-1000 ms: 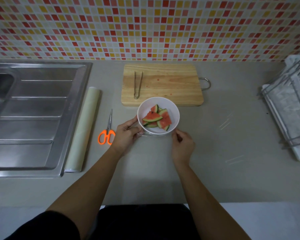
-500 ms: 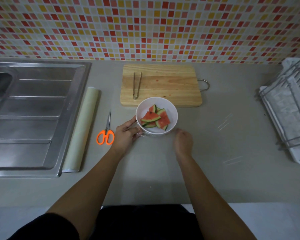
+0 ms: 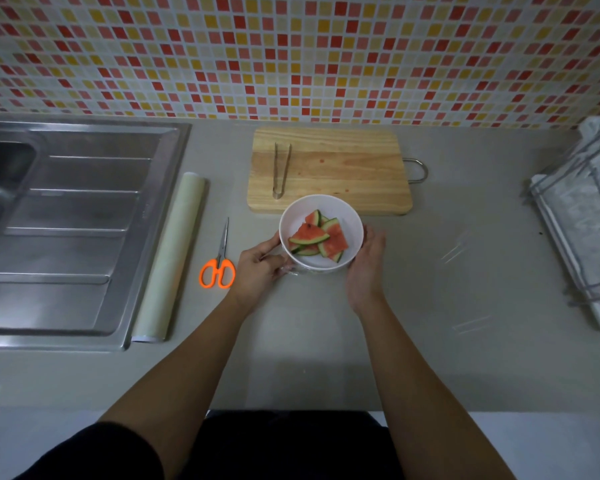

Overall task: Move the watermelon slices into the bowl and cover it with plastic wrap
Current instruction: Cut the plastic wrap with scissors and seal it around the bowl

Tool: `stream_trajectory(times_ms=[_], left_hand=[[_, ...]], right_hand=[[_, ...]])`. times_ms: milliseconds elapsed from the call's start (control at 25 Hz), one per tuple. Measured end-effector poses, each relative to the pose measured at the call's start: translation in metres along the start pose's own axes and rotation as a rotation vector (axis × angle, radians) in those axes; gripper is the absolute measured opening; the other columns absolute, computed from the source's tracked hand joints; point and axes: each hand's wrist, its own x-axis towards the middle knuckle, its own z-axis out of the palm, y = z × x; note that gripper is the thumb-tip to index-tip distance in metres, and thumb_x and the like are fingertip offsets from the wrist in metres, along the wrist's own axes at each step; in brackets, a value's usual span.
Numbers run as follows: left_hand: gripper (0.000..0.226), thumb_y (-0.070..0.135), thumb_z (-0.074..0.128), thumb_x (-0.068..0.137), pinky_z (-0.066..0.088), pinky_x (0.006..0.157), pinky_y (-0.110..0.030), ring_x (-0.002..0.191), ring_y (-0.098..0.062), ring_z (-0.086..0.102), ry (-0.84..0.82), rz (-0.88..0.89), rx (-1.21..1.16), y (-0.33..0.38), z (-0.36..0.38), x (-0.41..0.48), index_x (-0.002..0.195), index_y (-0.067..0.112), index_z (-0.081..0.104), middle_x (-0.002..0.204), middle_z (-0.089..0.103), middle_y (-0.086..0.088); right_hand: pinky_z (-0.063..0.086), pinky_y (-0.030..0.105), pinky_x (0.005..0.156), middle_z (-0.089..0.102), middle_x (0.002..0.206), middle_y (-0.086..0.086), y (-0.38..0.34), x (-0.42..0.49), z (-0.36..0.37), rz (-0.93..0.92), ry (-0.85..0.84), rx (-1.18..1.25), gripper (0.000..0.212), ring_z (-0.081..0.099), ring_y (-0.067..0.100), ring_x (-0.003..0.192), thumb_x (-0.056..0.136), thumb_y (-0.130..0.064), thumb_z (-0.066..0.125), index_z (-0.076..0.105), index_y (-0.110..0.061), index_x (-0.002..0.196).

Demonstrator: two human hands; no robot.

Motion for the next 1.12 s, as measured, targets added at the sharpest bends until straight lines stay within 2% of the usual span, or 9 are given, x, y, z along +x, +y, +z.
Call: stream_trajectory(times_ms=[160,280,400,480,560,680,920,1040,1120], left_hand=[[0.055,-0.014,0.054,0.079,0.054,0.082,-0.031,0.082,-0.021,0.062,0.031,0.013,0.022,-0.002,0.002,-0.003,0.129,0.008,0.057,0.094,0.073,-0.002],[0.050,-0.004,0.061,0.071,0.053,0.084,-0.037,0.088,-0.023,0.064,0.056,0.030,0.054,0.003,0.004,-0.008,0.117,0.017,0.065,0.100,0.073,0.000],[0.045,0.000,0.064,0.072,0.051,0.080,-0.039,0.086,-0.023,0.063,0.068,0.121,0.239,0.008,0.004,-0.011,0.113,0.017,0.061,0.117,0.066,-0.009],[0.057,-0.006,0.063,0.081,0.052,0.079,-0.033,0.087,-0.016,0.062,0.034,0.154,0.329,0.011,0.004,-0.011,0.130,0.017,0.049,0.119,0.062,-0.005],[0.073,-0.010,0.059,0.084,0.053,0.078,-0.024,0.085,-0.012,0.059,-0.021,0.135,0.383,0.015,0.001,-0.010,0.145,0.018,0.032,0.117,0.057,0.002],[0.073,-0.007,0.065,0.082,0.052,0.083,-0.025,0.088,-0.016,0.058,-0.112,0.135,0.488,0.021,-0.006,-0.008,0.143,0.021,0.037,0.124,0.053,-0.006],[0.067,0.003,0.079,0.073,0.038,0.108,-0.041,0.134,-0.021,0.042,-0.202,0.161,0.547,0.022,-0.017,-0.005,0.126,0.015,0.039,0.144,0.038,0.007],[0.073,0.025,0.088,0.059,0.044,0.104,-0.040,0.122,-0.009,0.052,-0.153,0.226,0.635,0.018,-0.018,-0.009,0.110,0.030,0.037,0.132,0.050,0.007],[0.106,0.028,0.092,0.054,0.048,0.096,-0.026,0.109,0.002,0.055,-0.115,0.247,0.706,0.017,-0.021,-0.009,0.137,0.029,0.025,0.119,0.051,0.014]], right_hand=[[0.045,0.021,0.087,0.057,0.121,0.005,0.005,0.005,0.000,0.010,-0.040,0.012,0.060,0.055,0.012,0.106,0.100,-0.043,0.003,0.045,-0.012,0.130],[0.038,0.028,0.105,0.052,0.133,0.006,0.005,0.003,-0.005,0.102,-0.107,-0.115,0.063,0.049,0.016,0.122,0.099,-0.045,0.003,0.046,-0.012,0.132],[0.047,0.021,0.096,0.052,0.134,0.008,0.006,0.001,-0.019,0.012,-0.205,-0.251,0.039,0.055,0.012,0.114,0.096,-0.029,0.047,0.041,-0.014,0.132],[0.050,0.019,0.092,0.055,0.129,0.001,0.010,0.003,-0.029,-0.052,-0.342,-0.324,0.060,0.058,0.007,0.113,0.078,-0.014,0.072,0.042,-0.019,0.129],[0.050,0.030,0.097,0.056,0.130,0.002,0.011,0.005,-0.036,-0.103,-0.469,-0.382,0.081,0.056,0.012,0.120,0.063,-0.006,0.084,0.041,-0.016,0.132],[0.047,0.052,0.100,0.056,0.131,0.014,0.008,0.015,-0.039,-0.158,-0.507,-0.430,0.089,0.055,0.025,0.122,0.053,0.001,0.088,0.044,-0.008,0.130],[0.048,0.052,0.098,0.060,0.129,-0.002,-0.001,0.029,-0.047,-0.249,-0.573,-0.628,0.096,0.056,0.017,0.121,0.045,-0.036,0.093,0.047,-0.028,0.129],[0.048,0.052,0.097,0.061,0.127,-0.006,-0.013,0.039,-0.051,-0.268,-0.618,-0.831,0.098,0.057,0.015,0.119,0.039,-0.048,0.091,0.048,-0.035,0.126],[0.048,0.048,0.095,0.062,0.124,-0.005,-0.020,0.044,-0.051,-0.317,-0.608,-1.019,0.096,0.057,0.017,0.116,0.036,-0.055,0.087,0.050,-0.035,0.122]])
